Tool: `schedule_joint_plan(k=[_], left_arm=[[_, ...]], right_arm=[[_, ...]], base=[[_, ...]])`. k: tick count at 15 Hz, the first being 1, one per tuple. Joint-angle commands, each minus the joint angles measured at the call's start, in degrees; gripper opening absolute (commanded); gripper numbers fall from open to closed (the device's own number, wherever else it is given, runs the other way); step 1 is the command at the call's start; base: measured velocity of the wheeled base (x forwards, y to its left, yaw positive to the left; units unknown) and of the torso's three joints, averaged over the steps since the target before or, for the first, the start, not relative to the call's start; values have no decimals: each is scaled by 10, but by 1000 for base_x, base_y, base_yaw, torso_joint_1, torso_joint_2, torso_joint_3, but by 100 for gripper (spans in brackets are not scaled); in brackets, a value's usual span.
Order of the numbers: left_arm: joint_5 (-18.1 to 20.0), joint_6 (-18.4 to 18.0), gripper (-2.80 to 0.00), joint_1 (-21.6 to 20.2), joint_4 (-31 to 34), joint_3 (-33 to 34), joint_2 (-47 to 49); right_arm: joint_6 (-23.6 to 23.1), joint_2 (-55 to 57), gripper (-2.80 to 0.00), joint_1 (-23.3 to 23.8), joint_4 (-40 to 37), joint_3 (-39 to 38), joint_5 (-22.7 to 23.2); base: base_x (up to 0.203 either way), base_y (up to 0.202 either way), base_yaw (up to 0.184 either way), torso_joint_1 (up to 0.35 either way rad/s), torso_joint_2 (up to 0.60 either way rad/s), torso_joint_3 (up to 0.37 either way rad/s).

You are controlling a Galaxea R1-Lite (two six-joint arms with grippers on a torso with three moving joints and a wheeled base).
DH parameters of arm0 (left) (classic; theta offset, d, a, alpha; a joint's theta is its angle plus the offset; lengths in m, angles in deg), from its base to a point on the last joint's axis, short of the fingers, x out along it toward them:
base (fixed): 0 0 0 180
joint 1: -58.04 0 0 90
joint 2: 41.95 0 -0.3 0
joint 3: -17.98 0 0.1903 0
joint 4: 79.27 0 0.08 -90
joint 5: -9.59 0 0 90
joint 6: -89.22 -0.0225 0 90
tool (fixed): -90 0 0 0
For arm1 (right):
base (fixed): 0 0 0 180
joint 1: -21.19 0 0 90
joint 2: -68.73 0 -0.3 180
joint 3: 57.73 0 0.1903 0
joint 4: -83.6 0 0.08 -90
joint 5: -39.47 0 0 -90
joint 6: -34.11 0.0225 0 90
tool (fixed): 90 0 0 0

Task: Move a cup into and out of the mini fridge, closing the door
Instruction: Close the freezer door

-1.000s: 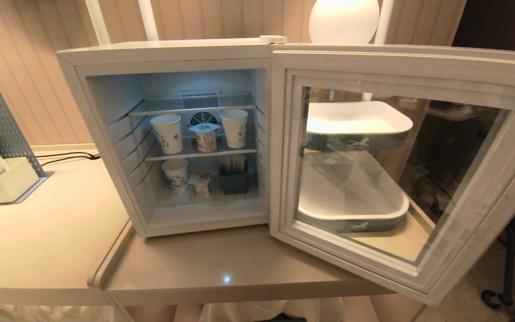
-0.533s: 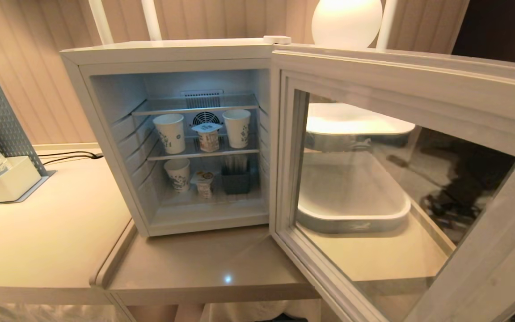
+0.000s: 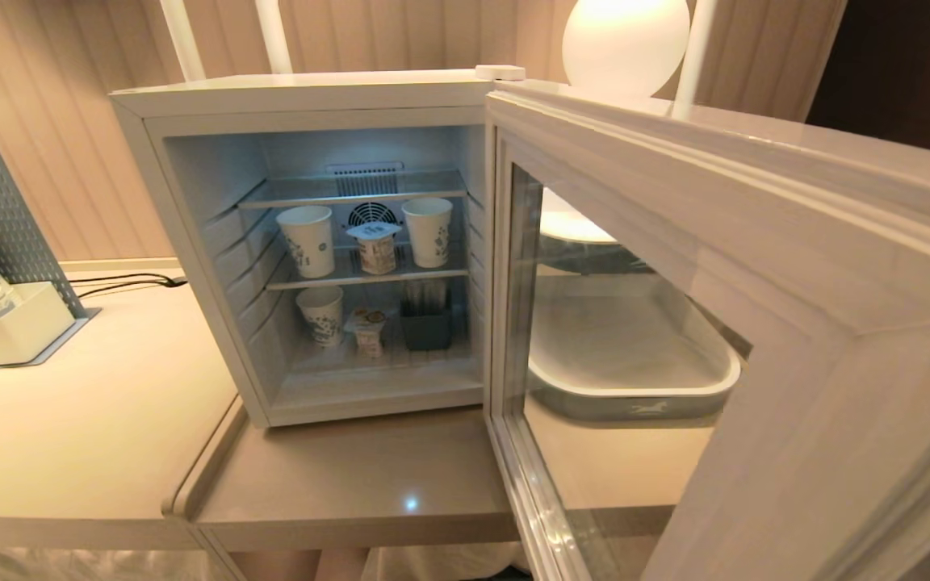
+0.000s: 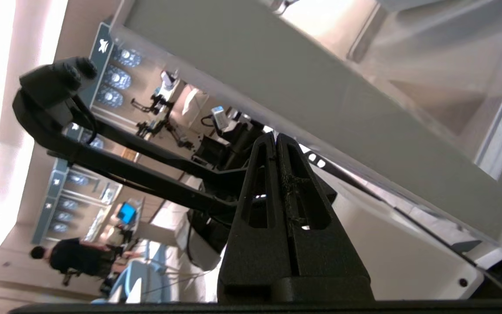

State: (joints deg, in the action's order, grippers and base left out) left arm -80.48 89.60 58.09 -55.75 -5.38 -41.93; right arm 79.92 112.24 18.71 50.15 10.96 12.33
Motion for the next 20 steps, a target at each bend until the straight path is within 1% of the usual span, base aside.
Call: schedule_joint_plan(k=[1, 2, 3, 4, 5, 7, 8, 10, 13, 18, 20], left_arm=[[0, 1, -280, 0, 0, 0, 0], [0, 0, -280, 0, 0, 0, 0], [0, 1, -280, 0, 0, 0, 0], [0, 1, -280, 0, 0, 0, 1], [0, 0, -280, 0, 0, 0, 1], [0, 0, -280, 0, 0, 0, 0], [0, 0, -280, 0, 0, 0, 0], [0, 1, -280, 0, 0, 0, 0], [0, 0, -280, 0, 0, 0, 0], [0, 0, -280, 0, -1, 0, 0], [0, 1, -280, 0, 0, 0, 0]], right_arm=[[3, 56, -280, -9, -2, 9, -5], [2, 87, -280, -19, -1, 14, -24], [-1, 120, -280, -39, 1, 19, -53], [-10, 160, -280, -77, 5, 25, -105], [-26, 204, -280, -129, 10, 29, -177], [-70, 299, -280, -220, 32, 42, -332], [-90, 342, -280, -262, 43, 57, -394], [-122, 409, -280, -323, 52, 97, -454], [-161, 484, -280, -389, 57, 153, -540], [-196, 554, -280, -462, 30, 245, -629], [-201, 575, -280, -473, 26, 269, -651]], base=[[0, 0, 0, 0, 0, 0], [0, 0, 0, 0, 0, 0], [0, 0, 0, 0, 0, 0], [0, 0, 0, 0, 0, 0], [0, 0, 0, 0, 0, 0], [0, 0, 0, 0, 0, 0], [0, 0, 0, 0, 0, 0], [0, 0, 0, 0, 0, 0], [0, 0, 0, 0, 0, 0], [0, 0, 0, 0, 0, 0], [0, 0, 0, 0, 0, 0]])
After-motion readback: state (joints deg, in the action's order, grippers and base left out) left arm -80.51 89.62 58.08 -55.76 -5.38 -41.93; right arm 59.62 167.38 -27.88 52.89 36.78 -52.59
